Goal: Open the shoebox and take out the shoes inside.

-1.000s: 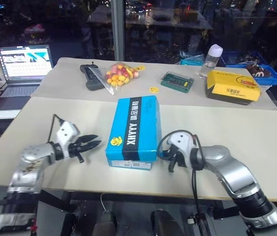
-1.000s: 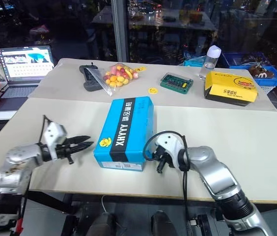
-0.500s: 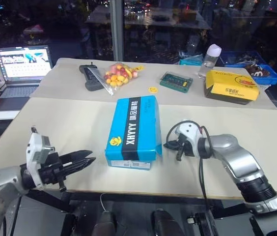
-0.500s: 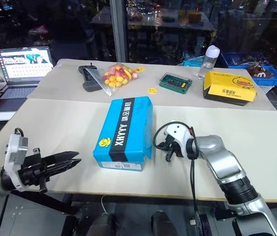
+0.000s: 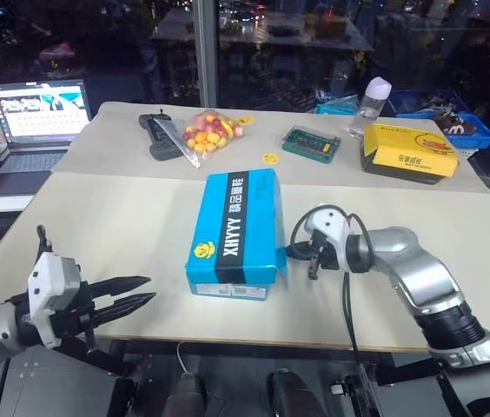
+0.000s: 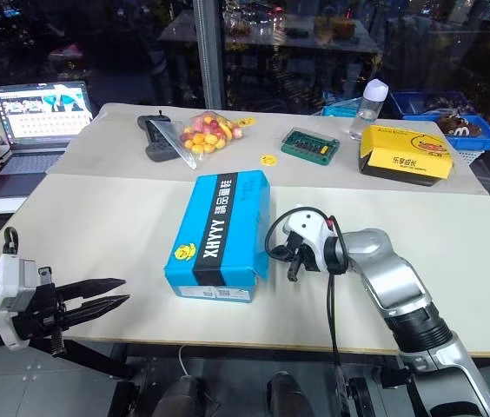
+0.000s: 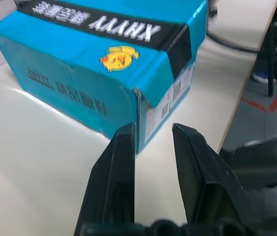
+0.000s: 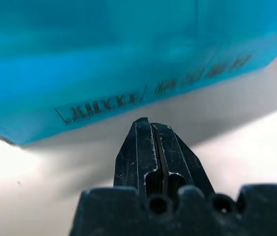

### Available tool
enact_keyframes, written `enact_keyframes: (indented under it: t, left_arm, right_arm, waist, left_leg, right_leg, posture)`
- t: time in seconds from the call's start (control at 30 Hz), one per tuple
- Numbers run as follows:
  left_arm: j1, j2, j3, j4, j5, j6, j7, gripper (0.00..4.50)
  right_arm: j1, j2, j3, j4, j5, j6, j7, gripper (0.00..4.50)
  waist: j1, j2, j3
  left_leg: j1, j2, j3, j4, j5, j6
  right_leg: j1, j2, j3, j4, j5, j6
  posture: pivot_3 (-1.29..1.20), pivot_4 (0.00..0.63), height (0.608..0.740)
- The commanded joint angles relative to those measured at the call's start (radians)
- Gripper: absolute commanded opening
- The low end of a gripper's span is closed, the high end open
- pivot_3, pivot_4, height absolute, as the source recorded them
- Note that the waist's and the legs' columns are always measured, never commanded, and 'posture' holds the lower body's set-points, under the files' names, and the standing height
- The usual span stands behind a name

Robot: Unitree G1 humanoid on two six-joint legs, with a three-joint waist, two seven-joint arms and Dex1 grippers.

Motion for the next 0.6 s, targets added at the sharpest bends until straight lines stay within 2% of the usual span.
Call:
enact_keyframes:
  t: [0.03,0.3,0.47,0.5,0.57,0.6]
  left_arm:
    - [0.004,0.01,-0.016,0.004,0.014,-0.033,-0.017,1.26]
    - [-0.022,-0.003,-0.059,-0.007,0.021,-0.033,0.014,1.26]
    - [-0.038,0.003,-0.078,0.004,0.025,-0.033,0.021,1.26]
    - [-0.047,0.006,-0.088,0.01,0.026,-0.032,0.019,1.26]
    - [-0.057,0.009,-0.097,0.017,0.026,-0.031,0.016,1.26]
    - [-0.064,0.009,-0.108,0.021,0.029,-0.033,0.014,1.26]
  right_arm:
    - [-0.046,0.006,-0.037,-0.052,0.063,0.017,0.025,0.0]
    - [-0.134,0.029,-0.015,-0.057,0.093,0.037,0.029,0.0]
    - [-0.316,0.062,0.025,-0.028,0.069,0.011,0.061,0.0]
    - [-0.421,0.127,0.003,0.043,0.066,-0.012,0.016,0.0]
    - [-0.54,0.207,-0.029,0.133,0.066,-0.036,-0.042,0.0]
    - [-0.645,0.285,-0.108,0.238,0.105,-0.036,-0.128,0.0]
  waist:
    - [0.001,0.0,0.0]
    - [-0.001,0.001,0.001]
    - [-0.015,0.004,0.002]
    - [-0.018,0.005,0.003]
    - [-0.028,0.007,0.004]
    - [-0.029,0.007,0.004]
  left_leg:
    - [0.0,0.0,0.0,0.0,0.0,0.0]
    - [0.0,0.001,0.0,0.0,0.0,0.0]
    - [0.0,0.002,0.001,-0.001,0.0,0.0]
    - [0.0,0.002,0.001,-0.001,0.0,0.001]
    - [0.0,0.002,0.001,-0.002,0.0,0.001]
    - [0.0,0.002,0.001,-0.003,0.001,0.002]
  right_leg:
    - [0.0,0.0,0.0,0.0,0.0,0.0]
    - [-0.001,0.0,-0.002,0.0,0.0,0.0]
    - [-0.002,0.0,-0.003,0.001,0.001,-0.002]
    - [-0.002,0.0,-0.003,0.002,0.001,-0.002]
    - [-0.003,0.0,-0.004,0.003,0.002,-0.003]
    - [-0.005,0.0,-0.004,0.003,0.003,-0.004]
  posture:
    - [0.0,0.15,0.673]
    - [0.0,0.15,0.673]
    - [0.0,0.15,0.673]
    - [0.0,0.15,0.673]
    - [0.0,0.15,0.673]
    - [0.0,0.15,0.673]
